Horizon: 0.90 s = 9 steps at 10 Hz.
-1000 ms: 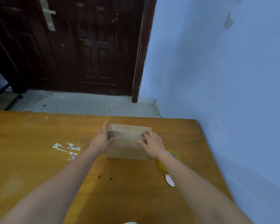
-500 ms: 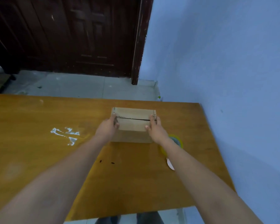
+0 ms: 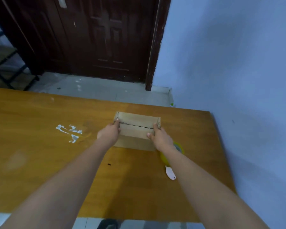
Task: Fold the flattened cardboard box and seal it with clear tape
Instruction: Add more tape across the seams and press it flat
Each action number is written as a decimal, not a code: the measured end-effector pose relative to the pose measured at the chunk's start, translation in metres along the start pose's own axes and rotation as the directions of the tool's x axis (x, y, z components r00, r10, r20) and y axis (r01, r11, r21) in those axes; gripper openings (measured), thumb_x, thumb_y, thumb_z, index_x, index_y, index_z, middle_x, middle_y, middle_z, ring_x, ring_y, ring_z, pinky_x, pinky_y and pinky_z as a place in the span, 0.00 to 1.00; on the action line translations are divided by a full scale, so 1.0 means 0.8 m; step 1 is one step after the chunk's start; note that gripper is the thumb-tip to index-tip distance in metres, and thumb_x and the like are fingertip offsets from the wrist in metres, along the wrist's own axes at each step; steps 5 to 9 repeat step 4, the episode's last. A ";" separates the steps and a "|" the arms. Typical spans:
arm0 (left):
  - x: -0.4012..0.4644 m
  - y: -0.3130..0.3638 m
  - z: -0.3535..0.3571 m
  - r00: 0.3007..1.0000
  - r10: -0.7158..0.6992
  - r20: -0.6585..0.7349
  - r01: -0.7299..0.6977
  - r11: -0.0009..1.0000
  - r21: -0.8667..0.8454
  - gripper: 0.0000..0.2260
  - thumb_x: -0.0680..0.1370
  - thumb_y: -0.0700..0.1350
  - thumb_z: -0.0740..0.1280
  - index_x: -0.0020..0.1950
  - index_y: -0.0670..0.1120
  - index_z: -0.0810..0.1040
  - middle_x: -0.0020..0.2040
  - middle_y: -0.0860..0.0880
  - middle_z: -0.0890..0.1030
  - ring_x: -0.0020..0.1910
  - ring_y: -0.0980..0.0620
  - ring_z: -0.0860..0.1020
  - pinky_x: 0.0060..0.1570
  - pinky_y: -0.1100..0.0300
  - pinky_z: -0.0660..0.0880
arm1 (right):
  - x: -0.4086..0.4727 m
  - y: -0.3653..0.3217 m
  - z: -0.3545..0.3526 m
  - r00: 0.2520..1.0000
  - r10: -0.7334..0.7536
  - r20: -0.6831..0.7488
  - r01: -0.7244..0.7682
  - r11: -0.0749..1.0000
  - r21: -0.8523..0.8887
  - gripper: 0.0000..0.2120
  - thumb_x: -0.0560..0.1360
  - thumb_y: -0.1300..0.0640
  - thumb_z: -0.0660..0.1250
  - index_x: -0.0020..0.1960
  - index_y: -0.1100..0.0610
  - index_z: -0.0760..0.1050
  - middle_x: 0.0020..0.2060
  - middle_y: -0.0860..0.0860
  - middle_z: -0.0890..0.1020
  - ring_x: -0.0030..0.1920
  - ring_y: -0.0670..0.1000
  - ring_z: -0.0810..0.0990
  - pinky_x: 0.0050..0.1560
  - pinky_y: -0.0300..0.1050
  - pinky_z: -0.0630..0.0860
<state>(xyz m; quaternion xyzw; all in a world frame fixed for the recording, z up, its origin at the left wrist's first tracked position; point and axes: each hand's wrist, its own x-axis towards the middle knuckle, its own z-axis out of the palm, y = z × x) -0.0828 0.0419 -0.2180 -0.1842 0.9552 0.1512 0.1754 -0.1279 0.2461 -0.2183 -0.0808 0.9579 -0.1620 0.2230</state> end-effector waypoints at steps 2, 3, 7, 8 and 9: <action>-0.008 0.007 -0.005 0.998 -0.030 0.059 0.022 0.993 0.119 0.23 0.83 0.49 0.44 0.78 0.52 0.43 0.76 0.47 0.55 0.67 0.41 0.68 0.57 0.46 0.71 | -0.003 0.005 -0.009 0.996 -0.032 0.086 0.041 0.994 -0.105 0.28 0.81 0.43 0.47 0.77 0.48 0.41 0.74 0.59 0.56 0.68 0.62 0.68 0.61 0.57 0.70; -0.026 0.025 -0.029 0.998 -0.058 -0.030 0.063 0.978 0.201 0.22 0.83 0.47 0.48 0.77 0.51 0.50 0.76 0.47 0.56 0.70 0.41 0.64 0.57 0.46 0.71 | -0.019 0.014 -0.038 0.992 -0.109 0.062 0.116 0.987 -0.115 0.28 0.81 0.45 0.50 0.77 0.46 0.42 0.73 0.58 0.58 0.67 0.62 0.67 0.61 0.57 0.71; -0.045 0.046 -0.047 0.991 -0.033 -0.133 0.063 0.972 0.226 0.25 0.81 0.42 0.53 0.77 0.52 0.50 0.78 0.47 0.53 0.73 0.42 0.59 0.56 0.47 0.72 | -0.032 0.021 -0.075 0.963 -0.264 -0.050 0.253 0.954 -0.163 0.28 0.81 0.49 0.52 0.77 0.46 0.44 0.71 0.57 0.62 0.63 0.61 0.69 0.54 0.55 0.73; -0.045 0.046 -0.047 0.991 -0.033 -0.133 0.063 0.972 0.226 0.25 0.81 0.42 0.53 0.77 0.52 0.50 0.78 0.47 0.53 0.73 0.42 0.59 0.56 0.47 0.72 | -0.032 0.021 -0.075 0.963 -0.264 -0.050 0.253 0.954 -0.163 0.28 0.81 0.49 0.52 0.77 0.46 0.44 0.71 0.57 0.62 0.63 0.61 0.69 0.54 0.55 0.73; -0.045 0.046 -0.047 0.991 -0.033 -0.133 0.063 0.972 0.226 0.25 0.81 0.42 0.53 0.77 0.52 0.50 0.78 0.47 0.53 0.73 0.42 0.59 0.56 0.47 0.72 | -0.032 0.021 -0.075 0.963 -0.264 -0.050 0.253 0.954 -0.163 0.28 0.81 0.49 0.52 0.77 0.46 0.44 0.71 0.57 0.62 0.63 0.61 0.69 0.54 0.55 0.73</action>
